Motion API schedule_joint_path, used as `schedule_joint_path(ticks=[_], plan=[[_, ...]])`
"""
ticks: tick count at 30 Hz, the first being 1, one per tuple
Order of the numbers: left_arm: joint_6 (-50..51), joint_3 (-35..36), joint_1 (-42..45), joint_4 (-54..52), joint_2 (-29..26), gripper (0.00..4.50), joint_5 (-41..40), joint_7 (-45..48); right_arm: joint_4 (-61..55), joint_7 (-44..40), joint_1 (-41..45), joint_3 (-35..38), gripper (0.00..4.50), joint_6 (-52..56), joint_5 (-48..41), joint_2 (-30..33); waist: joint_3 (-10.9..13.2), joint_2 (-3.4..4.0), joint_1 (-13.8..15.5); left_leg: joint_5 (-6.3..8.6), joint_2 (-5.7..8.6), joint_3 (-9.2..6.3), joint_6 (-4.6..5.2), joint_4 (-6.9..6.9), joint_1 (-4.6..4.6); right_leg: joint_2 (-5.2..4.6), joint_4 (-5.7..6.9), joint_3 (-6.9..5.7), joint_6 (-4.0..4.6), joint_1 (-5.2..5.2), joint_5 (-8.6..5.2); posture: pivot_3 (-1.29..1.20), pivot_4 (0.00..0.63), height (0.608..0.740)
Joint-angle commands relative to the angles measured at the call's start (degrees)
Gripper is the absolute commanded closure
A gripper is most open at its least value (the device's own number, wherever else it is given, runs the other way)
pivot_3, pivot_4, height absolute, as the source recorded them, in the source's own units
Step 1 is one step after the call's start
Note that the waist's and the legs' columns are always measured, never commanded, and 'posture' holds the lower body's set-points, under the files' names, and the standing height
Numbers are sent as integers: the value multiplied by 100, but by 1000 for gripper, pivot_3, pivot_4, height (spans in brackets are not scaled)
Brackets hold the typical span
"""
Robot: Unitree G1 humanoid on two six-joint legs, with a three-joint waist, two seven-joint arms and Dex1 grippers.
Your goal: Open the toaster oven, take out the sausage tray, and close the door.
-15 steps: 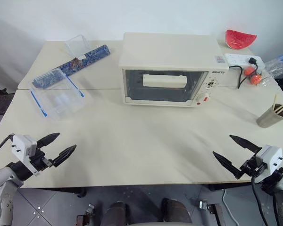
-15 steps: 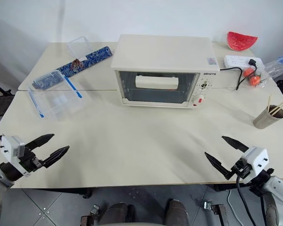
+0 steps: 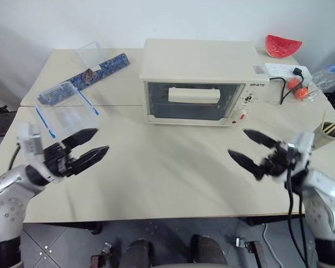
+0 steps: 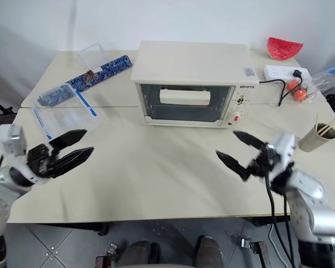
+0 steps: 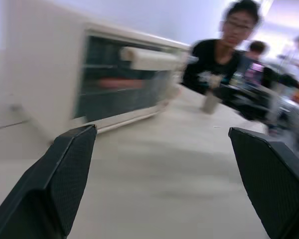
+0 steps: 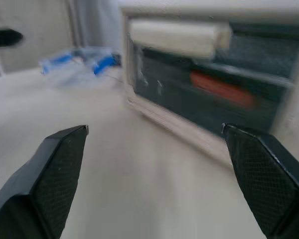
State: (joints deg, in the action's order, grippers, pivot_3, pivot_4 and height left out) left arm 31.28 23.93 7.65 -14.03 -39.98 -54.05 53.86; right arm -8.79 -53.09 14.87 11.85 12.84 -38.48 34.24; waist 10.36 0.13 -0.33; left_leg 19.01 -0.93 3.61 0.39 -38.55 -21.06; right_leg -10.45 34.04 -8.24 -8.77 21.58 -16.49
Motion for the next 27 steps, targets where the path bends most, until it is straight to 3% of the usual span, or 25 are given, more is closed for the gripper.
schedule_joint_path(ticks=[1,5,10,17,27], plan=[[-79,-96,176,-10,-66,8,114,111,382,59,686,-152,0,236,61,-54,0,0,11,0,0,6,0,2,-4,0,-1,-2,0,2,0,0,150,740],[-134,-141,218,47,-32,8,236,110,729,-25,1398,-471,0,334,310,-152,0,0,20,2,0,21,-4,11,-13,3,1,-15,0,6,0,0,150,740],[-188,22,-301,-45,94,8,339,32,780,-41,1608,-697,0,437,450,-293,0,-1,18,4,1,17,-6,26,-15,2,-6,-21,-2,8,1,0,150,740],[-401,29,-306,72,175,8,468,14,1133,-398,2065,-770,0,244,599,-436,2,-3,11,3,0,21,-7,14,-17,3,-8,-20,-2,6,1,0,150,740],[-481,75,-485,49,150,8,500,24,693,-793,1514,-718,0,799,451,31,2,-4,26,4,1,16,-6,23,-19,2,-9,-23,-2,6,1,0,150,740]])
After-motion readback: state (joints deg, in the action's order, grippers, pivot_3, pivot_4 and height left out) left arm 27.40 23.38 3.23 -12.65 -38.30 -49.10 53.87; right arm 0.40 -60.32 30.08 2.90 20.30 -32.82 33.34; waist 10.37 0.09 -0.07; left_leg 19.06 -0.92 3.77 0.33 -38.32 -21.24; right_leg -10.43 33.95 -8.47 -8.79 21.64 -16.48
